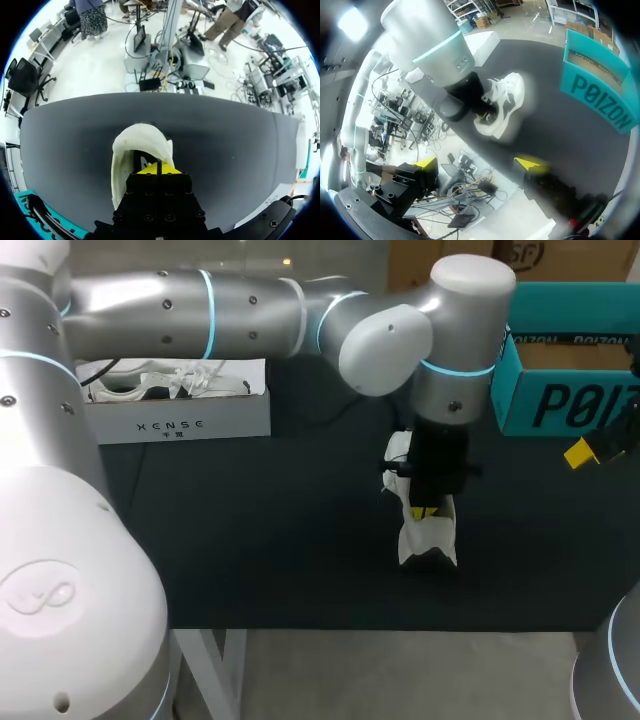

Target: Take the shoe out of the shoebox, open the shoe tongue, remove and reinsert the insole, then place the shoe into the shoebox

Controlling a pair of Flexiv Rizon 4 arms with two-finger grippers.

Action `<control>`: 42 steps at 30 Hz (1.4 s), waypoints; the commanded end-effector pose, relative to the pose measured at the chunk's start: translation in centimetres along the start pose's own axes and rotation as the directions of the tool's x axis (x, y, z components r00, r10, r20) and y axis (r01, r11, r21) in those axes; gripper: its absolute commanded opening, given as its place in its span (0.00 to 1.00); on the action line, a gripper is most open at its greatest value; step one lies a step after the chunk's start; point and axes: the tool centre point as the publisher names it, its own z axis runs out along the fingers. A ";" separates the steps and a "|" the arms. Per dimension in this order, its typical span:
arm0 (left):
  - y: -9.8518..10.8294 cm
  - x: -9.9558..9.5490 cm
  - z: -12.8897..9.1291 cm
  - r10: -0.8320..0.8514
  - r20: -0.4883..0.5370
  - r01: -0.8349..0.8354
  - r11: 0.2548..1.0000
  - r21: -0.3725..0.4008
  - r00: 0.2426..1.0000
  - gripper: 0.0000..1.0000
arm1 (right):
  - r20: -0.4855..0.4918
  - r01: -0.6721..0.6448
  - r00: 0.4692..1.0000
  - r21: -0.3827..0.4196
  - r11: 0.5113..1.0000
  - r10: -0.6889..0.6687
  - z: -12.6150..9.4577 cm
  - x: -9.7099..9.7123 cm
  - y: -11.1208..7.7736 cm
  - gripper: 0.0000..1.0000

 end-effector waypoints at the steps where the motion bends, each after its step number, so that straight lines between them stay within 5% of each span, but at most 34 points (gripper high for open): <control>1: 0.4 -0.3 0.9 0.003 -0.006 -0.003 1.000 0.012 1.000 0.00 | 0.001 -0.002 1.000 0.001 1.000 0.002 0.0 0.0 0.0 1.00; 10: 0.4 -0.6 1.1 0.032 -0.009 -0.032 0.999 0.001 0.999 0.00 | 0.001 -0.002 1.000 0.001 1.000 0.002 0.0 0.0 0.0 1.00; 27: 0.5 -3.3 6.3 0.073 0.053 -0.070 0.997 -0.042 0.996 0.00 | 0.001 -0.002 1.000 0.001 1.000 0.002 0.0 0.0 0.0 1.00; 42: -0.4 -0.9 1.8 0.031 0.064 -0.021 0.988 -0.150 0.997 0.00 | 0.001 -0.002 1.000 0.001 1.000 0.002 0.0 0.0 0.0 1.00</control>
